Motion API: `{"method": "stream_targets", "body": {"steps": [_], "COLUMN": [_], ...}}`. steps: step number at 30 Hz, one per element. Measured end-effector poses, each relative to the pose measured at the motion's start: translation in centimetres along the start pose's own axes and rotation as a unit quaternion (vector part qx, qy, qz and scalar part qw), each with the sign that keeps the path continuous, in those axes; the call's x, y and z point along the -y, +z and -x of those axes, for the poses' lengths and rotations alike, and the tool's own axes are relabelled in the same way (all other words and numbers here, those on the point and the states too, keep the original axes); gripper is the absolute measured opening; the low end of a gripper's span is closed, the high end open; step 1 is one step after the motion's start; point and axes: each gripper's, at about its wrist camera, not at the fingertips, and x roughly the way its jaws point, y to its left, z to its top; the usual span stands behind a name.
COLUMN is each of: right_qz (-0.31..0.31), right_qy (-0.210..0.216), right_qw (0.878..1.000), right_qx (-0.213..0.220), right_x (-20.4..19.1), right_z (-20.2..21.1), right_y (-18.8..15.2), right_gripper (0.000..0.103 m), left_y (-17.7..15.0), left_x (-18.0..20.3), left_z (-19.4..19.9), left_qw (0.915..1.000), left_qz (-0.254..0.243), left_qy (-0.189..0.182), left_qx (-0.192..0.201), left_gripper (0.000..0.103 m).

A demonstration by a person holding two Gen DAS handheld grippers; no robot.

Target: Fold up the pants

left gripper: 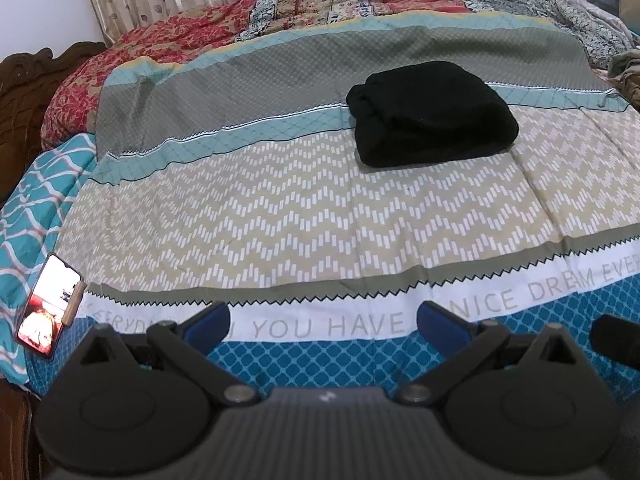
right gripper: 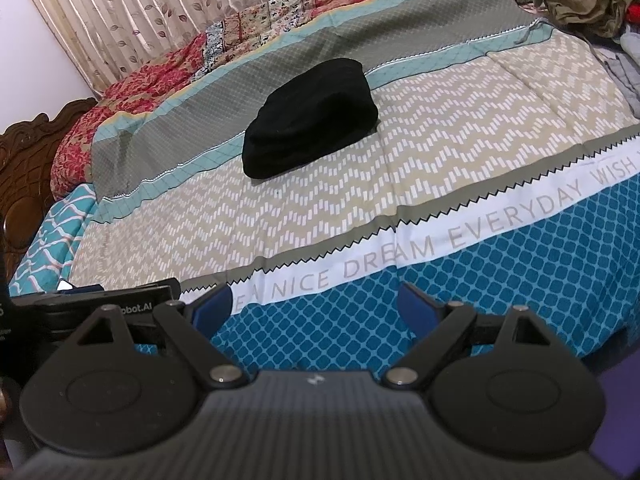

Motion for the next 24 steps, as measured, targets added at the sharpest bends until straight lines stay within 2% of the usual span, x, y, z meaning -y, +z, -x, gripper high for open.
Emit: {"method": "stream_targets", "body": {"steps": [8,24], "right_qz": [-0.006,-0.001], "right_qy": [0.002,0.0], "right_qw": [1.0,1.0], "right_qx": [-0.008,0.014], "right_x": [0.36,0.22], "right_z": [-0.24,0.26], "right_y": [0.01,0.35], "right_gripper": [0.091,0.091], "left_y": [-0.15,0.06], "left_x": [-0.27,0.14], "left_z": [-0.76,0.01], "left_qw": [0.9998,0.9999], "left_qz": [0.007,-0.004], "left_qy": [0.006,-0.012], "left_qx": [-0.017,-0.003], "left_gripper": [0.103,0.103]}}
